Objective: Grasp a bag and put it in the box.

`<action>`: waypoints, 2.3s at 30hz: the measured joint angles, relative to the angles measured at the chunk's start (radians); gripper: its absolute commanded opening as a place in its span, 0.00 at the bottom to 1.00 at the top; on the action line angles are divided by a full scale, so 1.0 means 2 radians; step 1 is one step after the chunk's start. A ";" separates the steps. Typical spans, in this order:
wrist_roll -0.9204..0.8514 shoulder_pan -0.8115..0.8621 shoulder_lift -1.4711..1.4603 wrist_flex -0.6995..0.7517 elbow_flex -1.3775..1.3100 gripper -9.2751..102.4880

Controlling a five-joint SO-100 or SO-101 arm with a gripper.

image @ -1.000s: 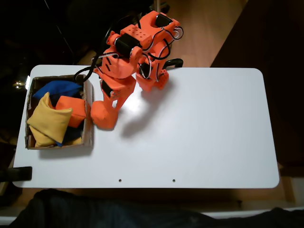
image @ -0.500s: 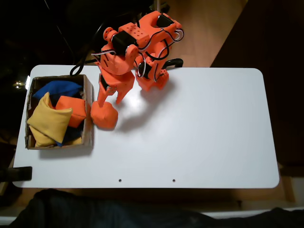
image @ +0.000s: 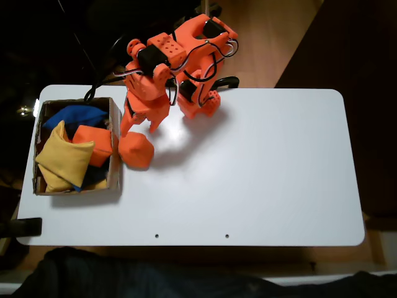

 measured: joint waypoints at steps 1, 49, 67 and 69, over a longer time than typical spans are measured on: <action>0.002 0.000 -0.009 0.000 -0.002 0.50; -0.015 0.013 -0.181 -0.013 -0.079 0.54; -0.045 0.020 -0.249 -0.041 -0.079 0.57; -0.050 0.021 -0.249 -0.045 -0.077 0.57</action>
